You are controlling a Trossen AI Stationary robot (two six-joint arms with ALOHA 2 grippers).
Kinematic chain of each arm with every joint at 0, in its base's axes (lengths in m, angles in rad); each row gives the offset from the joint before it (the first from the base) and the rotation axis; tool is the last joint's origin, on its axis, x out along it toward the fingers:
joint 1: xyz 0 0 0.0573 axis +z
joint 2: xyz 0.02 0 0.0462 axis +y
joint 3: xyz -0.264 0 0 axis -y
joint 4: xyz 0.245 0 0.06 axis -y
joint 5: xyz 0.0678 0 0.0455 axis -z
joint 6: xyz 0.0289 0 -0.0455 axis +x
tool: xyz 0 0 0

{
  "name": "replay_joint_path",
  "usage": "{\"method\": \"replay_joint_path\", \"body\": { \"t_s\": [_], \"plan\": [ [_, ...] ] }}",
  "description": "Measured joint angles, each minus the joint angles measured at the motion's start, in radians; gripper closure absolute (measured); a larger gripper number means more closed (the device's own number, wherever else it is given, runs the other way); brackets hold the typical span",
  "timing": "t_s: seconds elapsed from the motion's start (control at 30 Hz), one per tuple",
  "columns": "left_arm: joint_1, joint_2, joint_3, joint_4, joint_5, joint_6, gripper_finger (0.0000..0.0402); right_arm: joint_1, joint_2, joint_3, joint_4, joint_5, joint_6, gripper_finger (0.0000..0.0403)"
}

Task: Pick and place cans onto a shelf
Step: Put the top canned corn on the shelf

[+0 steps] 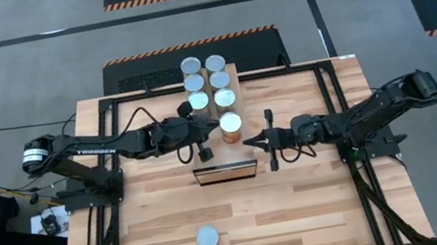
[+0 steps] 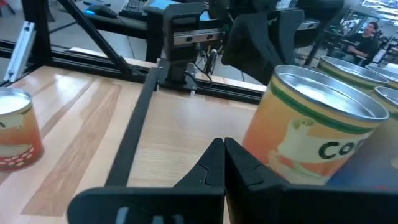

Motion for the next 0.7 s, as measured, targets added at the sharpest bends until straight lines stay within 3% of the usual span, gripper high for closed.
{"method": "replay_joint_path", "body": {
  "t_s": [0.47, 0.7],
  "plan": [
    [0.015, -0.001, 0.000, 0.057, 0.045, 0.019, 0.0401, -0.017, 0.000, 0.000, 0.054, -0.016, 0.073, 0.0391],
    [-0.004, -0.111, 0.000, 0.005, 0.044, 0.040, 0.0401, -0.005, 0.000, 0.000, 0.054, -0.022, 0.091, 0.0391]
  ]
}}
